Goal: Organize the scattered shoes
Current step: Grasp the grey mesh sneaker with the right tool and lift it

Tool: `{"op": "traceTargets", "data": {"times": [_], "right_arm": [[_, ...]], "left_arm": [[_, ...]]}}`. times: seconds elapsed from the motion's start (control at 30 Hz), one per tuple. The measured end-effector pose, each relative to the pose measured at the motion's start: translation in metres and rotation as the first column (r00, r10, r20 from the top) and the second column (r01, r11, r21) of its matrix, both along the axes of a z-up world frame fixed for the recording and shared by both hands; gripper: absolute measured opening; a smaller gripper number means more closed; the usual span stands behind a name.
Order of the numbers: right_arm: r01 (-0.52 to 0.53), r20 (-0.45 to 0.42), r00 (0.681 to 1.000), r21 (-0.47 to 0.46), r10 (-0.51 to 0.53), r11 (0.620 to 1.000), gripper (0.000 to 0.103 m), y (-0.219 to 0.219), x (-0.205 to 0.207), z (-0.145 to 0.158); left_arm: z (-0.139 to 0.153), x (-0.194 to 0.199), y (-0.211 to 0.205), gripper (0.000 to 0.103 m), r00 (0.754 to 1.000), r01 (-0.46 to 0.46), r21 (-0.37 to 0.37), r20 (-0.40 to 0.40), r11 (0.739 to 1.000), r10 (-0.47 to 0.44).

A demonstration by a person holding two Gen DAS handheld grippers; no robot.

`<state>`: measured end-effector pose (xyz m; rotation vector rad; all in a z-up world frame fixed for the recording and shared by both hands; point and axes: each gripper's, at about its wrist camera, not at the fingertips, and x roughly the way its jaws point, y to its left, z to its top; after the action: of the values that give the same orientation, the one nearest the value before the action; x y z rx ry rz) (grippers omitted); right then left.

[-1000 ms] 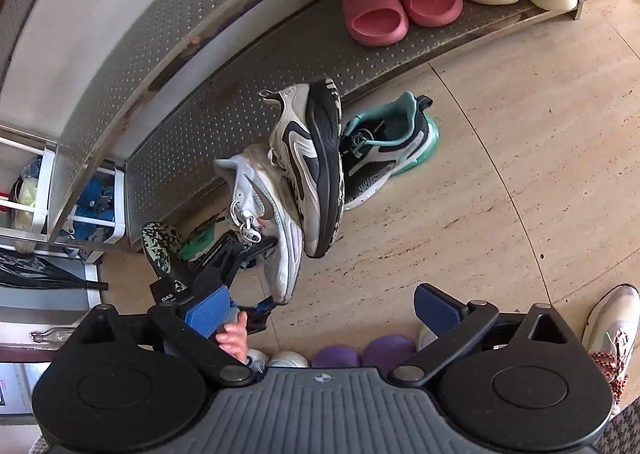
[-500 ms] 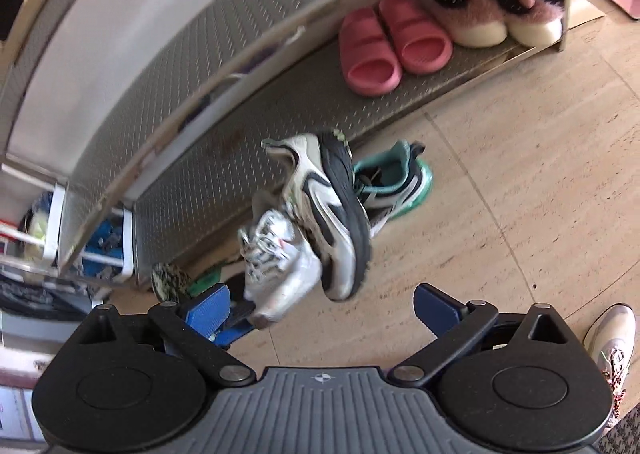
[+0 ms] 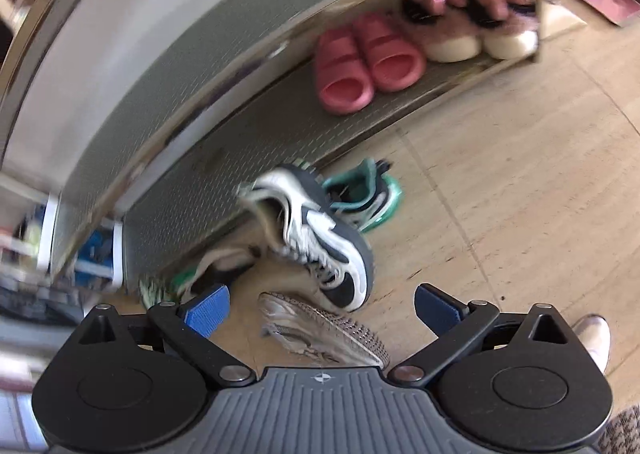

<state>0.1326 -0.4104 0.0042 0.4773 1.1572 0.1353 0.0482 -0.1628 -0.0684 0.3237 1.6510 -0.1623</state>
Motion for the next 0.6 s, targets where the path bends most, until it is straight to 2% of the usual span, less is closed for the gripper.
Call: {"op": "traceTargets", "data": {"times": [0.07,0.17,0.2,0.27,0.37,0.47,0.5,0.53,0.6], "right_arm": [[-0.085,-0.004,0.996,-0.053,0.085,0.995,0.101,0.024,0.002,-0.009],[-0.238,-0.038,0.971,-0.143,0.235,0.961,0.101,0.066,0.003,-0.031],[-0.312,-0.057,0.950,-0.179,0.306,0.933,0.101,0.086,0.002,-0.043],[-0.413,-0.085,0.911,-0.230,0.404,0.881,0.100,0.112,0.000,-0.062],[-0.588,-0.152,0.804,-0.347,0.575,0.730,0.097,0.155,-0.002,-0.109],[-0.670,-0.232,0.732,-0.420,0.641,0.613,0.091,0.174,0.002,-0.149],[-0.682,-0.255,0.721,-0.430,0.645,0.592,0.090,0.177,0.006,-0.162],[-0.684,-0.269,0.720,-0.432,0.640,0.588,0.087,0.177,0.010,-0.170],[-0.678,-0.304,0.731,-0.425,0.610,0.600,0.082,0.179,0.023,-0.192]], "left_arm": [[-0.001,-0.007,0.028,0.092,1.000,-0.021,0.023,-0.008,1.000,0.021],[-0.011,-0.001,0.060,0.092,0.991,-0.133,-0.023,0.021,0.991,0.133],[-0.011,-0.001,0.063,0.092,0.988,-0.153,-0.029,0.022,0.988,0.153],[-0.028,0.006,0.078,0.092,0.966,-0.256,-0.053,0.004,0.965,0.257],[-0.034,0.023,0.082,0.092,0.955,-0.295,-0.142,-0.032,0.945,0.294],[-0.023,0.034,0.085,0.092,0.962,-0.269,-0.163,-0.006,0.949,0.271],[-0.017,0.037,0.087,0.093,0.962,-0.268,-0.163,0.008,0.950,0.273],[-0.011,0.040,0.092,0.093,0.956,-0.283,-0.173,0.022,0.943,0.291],[-0.004,0.047,0.101,0.094,0.946,-0.309,-0.194,0.033,0.931,0.321]]}}
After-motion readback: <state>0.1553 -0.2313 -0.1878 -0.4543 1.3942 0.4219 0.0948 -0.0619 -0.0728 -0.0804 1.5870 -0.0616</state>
